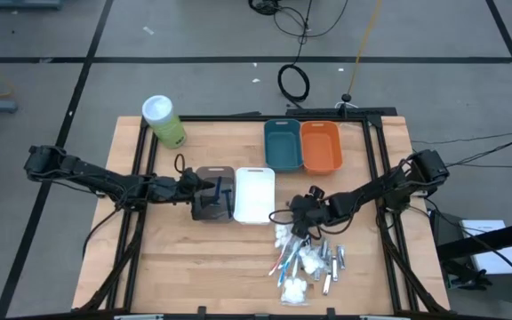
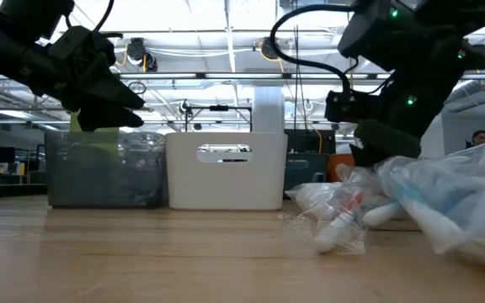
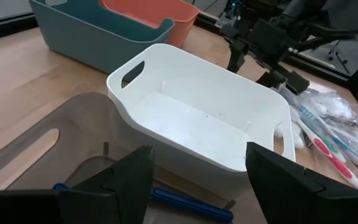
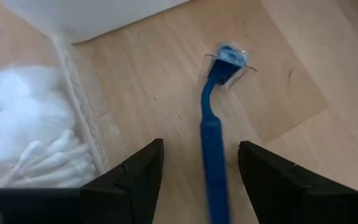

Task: Pick & Place Travel size toiletries
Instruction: Put the blue razor into the black bin

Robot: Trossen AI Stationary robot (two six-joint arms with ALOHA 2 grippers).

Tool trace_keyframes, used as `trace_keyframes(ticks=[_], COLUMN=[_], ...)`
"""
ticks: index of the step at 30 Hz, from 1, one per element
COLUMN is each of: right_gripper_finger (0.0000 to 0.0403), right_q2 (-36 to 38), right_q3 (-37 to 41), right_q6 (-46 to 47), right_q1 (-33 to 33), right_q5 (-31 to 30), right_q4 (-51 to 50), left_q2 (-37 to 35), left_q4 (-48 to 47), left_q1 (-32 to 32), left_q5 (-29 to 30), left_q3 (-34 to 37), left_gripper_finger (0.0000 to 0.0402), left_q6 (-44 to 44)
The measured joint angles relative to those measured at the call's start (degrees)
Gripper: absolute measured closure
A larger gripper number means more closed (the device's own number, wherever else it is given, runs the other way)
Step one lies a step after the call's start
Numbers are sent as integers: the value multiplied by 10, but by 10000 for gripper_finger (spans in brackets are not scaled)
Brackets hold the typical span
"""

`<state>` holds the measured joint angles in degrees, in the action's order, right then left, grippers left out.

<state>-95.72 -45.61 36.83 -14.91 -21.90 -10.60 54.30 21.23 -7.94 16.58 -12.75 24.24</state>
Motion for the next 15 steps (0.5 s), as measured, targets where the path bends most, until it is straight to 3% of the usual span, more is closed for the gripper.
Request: trace_keyframes(ticks=[7, 15], right_gripper_finger=[221, 306], right_q2=[5, 7], right_q3=[5, 6], right_q6=[-3, -45], right_q1=[17, 19], right_q5=[26, 41], right_q4=[-2, -2], left_q2=[0, 0], left_q4=[0, 0], left_q1=[0, 0], left_q5=[0, 0], left_q3=[0, 0], left_gripper_finger=[151, 151], left_q6=[0, 0])
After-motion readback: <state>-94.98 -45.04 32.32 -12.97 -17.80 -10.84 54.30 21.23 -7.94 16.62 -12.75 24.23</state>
